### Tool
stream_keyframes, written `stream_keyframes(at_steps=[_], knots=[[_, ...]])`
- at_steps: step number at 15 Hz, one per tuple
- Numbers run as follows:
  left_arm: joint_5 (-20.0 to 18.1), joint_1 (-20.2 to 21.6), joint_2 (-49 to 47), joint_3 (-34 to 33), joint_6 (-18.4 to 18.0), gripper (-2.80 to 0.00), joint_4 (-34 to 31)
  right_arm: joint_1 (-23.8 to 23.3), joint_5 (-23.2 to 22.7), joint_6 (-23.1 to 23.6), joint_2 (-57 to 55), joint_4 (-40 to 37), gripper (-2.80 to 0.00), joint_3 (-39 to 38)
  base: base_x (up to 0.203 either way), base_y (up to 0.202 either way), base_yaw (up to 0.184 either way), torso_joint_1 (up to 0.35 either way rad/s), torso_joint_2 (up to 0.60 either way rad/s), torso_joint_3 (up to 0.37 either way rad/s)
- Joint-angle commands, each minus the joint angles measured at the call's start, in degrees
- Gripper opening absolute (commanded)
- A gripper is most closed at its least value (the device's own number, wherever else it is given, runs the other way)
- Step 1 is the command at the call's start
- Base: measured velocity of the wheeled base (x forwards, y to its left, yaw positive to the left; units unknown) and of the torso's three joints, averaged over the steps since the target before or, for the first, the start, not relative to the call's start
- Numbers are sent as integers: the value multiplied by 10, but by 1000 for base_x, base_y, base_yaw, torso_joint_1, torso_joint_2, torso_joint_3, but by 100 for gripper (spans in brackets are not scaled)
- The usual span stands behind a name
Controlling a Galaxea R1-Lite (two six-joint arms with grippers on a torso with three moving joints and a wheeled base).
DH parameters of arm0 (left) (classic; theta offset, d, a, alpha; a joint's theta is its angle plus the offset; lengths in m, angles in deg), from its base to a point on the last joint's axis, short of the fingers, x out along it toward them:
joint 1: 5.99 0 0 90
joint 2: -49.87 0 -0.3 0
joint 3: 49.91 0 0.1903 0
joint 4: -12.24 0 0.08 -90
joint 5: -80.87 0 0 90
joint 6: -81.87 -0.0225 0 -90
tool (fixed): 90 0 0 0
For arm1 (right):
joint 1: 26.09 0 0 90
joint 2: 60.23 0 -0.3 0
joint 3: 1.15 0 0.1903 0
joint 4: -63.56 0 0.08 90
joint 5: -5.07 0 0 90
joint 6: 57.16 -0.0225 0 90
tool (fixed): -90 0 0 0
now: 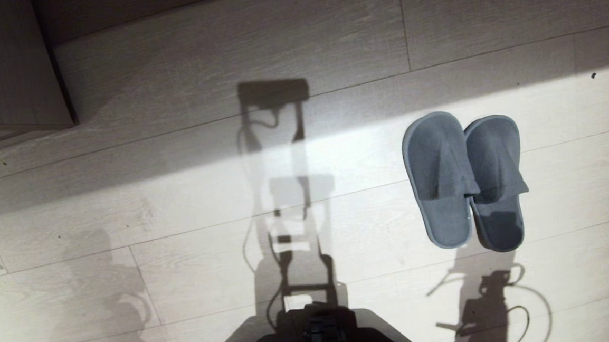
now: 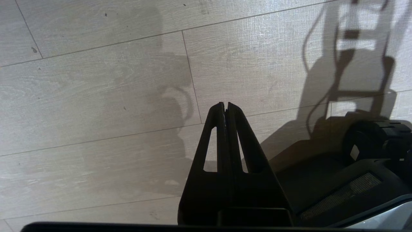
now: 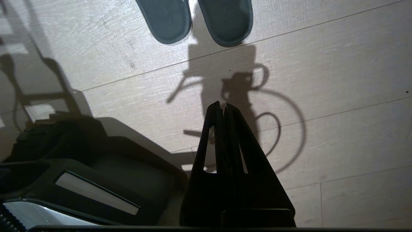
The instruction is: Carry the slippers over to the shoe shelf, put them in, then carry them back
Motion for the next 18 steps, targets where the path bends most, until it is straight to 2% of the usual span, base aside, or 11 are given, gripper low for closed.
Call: stream_keyframes(at_steps=[1, 9, 18], knots=[[0, 0, 1, 0, 0, -280, 0, 0, -1, 1, 0, -1, -280, -1, 0, 0, 0, 0, 0, 0], [0, 0, 1, 0, 1, -280, 1, 0, -2, 13, 0, 0, -280, -1, 0, 0, 0, 0, 0, 5], [0, 0, 1, 0, 1, -280, 1, 0, -3, 19, 0, 0, -280, -1, 0, 0, 0, 2, 3, 180]])
